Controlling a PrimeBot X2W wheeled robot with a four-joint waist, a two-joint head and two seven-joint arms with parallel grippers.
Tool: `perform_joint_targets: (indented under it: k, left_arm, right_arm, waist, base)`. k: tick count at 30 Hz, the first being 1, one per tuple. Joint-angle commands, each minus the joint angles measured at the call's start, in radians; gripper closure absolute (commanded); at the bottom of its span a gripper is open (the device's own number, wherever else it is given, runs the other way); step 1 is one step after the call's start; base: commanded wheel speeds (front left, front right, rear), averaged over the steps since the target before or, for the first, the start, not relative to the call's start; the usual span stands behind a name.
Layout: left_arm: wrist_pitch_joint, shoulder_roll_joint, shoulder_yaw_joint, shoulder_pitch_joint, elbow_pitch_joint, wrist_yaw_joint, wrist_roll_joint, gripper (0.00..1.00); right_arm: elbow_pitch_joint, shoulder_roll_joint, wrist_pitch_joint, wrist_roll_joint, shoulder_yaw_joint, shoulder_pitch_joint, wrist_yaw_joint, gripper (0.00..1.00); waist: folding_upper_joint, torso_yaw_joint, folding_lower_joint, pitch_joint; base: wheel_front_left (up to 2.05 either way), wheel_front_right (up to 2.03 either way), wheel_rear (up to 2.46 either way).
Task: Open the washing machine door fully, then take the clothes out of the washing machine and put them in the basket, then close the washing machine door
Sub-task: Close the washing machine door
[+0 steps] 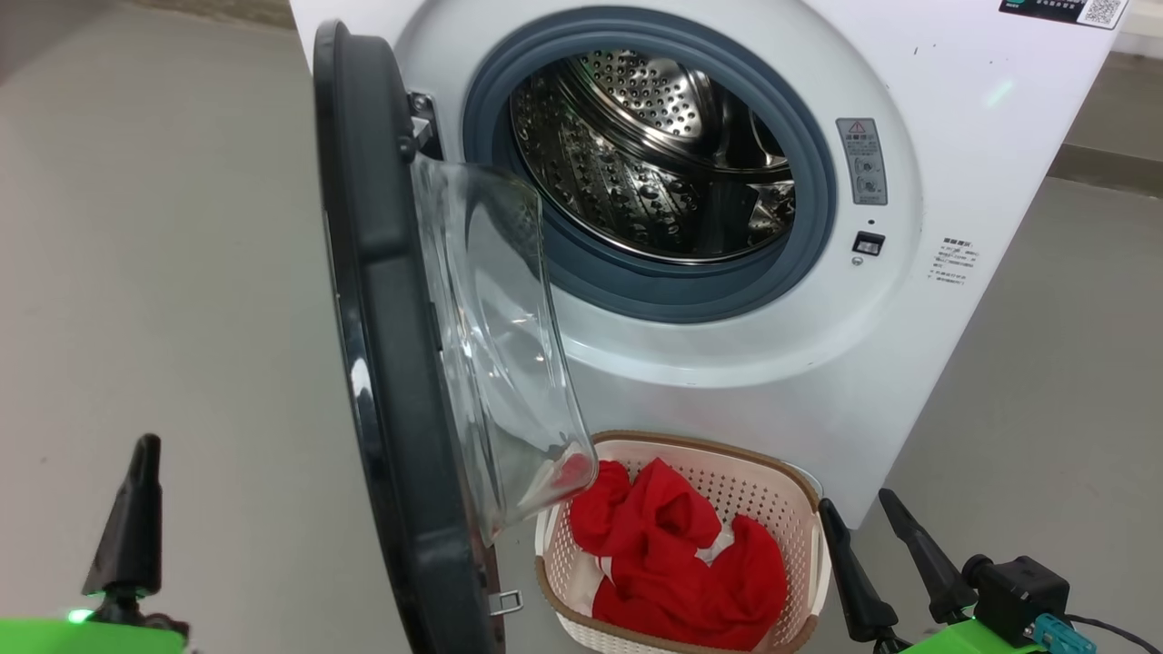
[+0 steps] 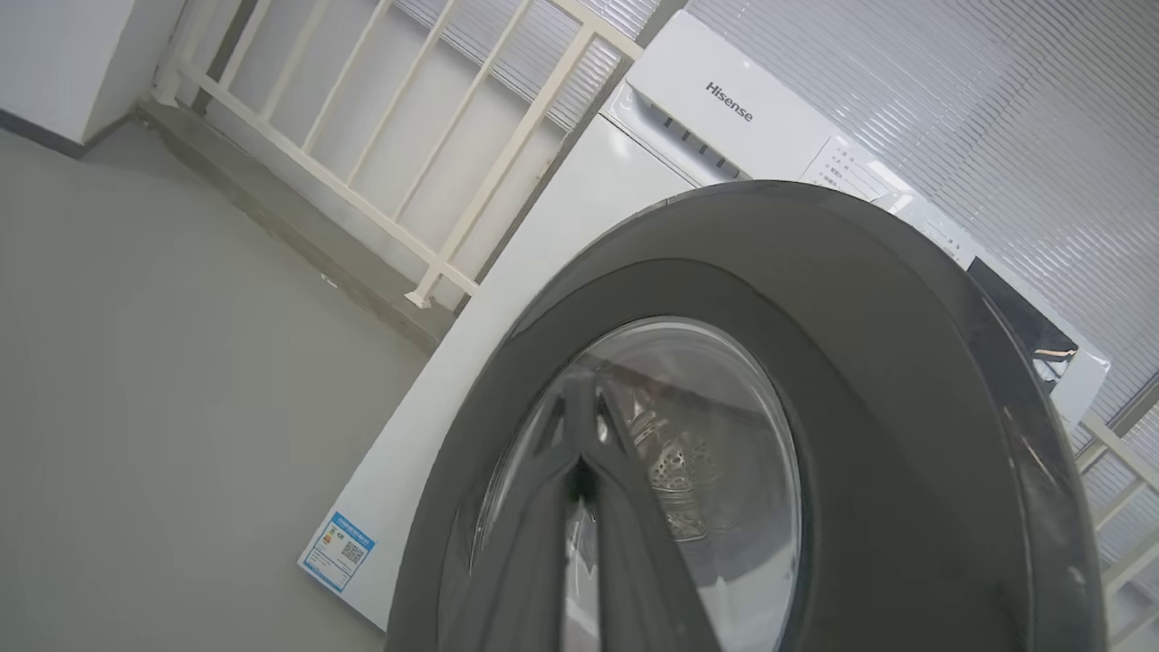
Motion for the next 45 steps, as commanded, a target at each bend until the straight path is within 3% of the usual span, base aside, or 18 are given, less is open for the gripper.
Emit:
perform_joint_targets:
  k: [1, 7, 11, 17, 24, 31, 45]
  left_arm:
    - [0.022, 0.058, 0.026, -0.059, -0.021, -0.006, -0.093, 1.00]
    - [0.153, 0.143, -0.020, -0.041, -0.080, -0.006, -0.420, 1.00]
    - [0.317, 0.173, -0.069, 0.001, -0.145, -0.006, -0.599, 1.00]
    - [0.464, 0.160, -0.046, 0.028, -0.208, -0.006, -0.721, 1.00]
    - [0.608, 0.114, -0.020, 0.042, -0.266, -0.006, -0.723, 1.00]
    - [0.670, 0.052, -0.015, 0.030, -0.287, -0.006, -0.668, 1.00]
    - [0.623, -0.052, -0.109, -0.090, -0.287, -0.006, -0.535, 1.00]
  right_arm:
    - [-0.027, -0.004, -0.006, 0.013, 0.020, -0.026, 0.006, 0.00]
    - [-0.029, -0.004, -0.006, 0.013, 0.015, -0.023, 0.006, 0.00]
    - [-0.030, -0.004, -0.006, 0.013, 0.014, -0.022, 0.006, 0.00]
    - [-0.032, -0.004, -0.006, 0.006, 0.009, -0.029, 0.006, 0.00]
    - [-0.033, -0.004, -0.006, -0.002, 0.003, -0.034, 0.006, 0.00]
    - [-0.032, -0.004, -0.006, -0.004, 0.004, -0.051, 0.006, 0.00]
    - [-0.038, -0.004, -0.006, -0.008, -0.010, -0.079, 0.006, 0.00]
  waist:
    - [0.0000, -0.003, 0.0000, 0.002]
    - [0.0000, -0.010, 0.0000, 0.006]
    - [0.0000, -0.014, 0.0000, 0.012]
    - [0.0000, -0.019, 0.0000, 0.025]
    - [0.0000, -0.026, 0.0000, 0.041]
    - [0.0000, -0.051, 0.0000, 0.062]
    - [0.0000, -0.142, 0.0000, 0.107]
  base:
    - [0.00, 0.00, 0.00]
    - [0.00, 0.00, 0.00]
    - [0.00, 0.00, 0.00]
    - [0.00, 0.00, 0.00]
    - [0.00, 0.00, 0.00]
    - [0.00, 0.00, 0.00]
    - [0.00, 0.00, 0.00]
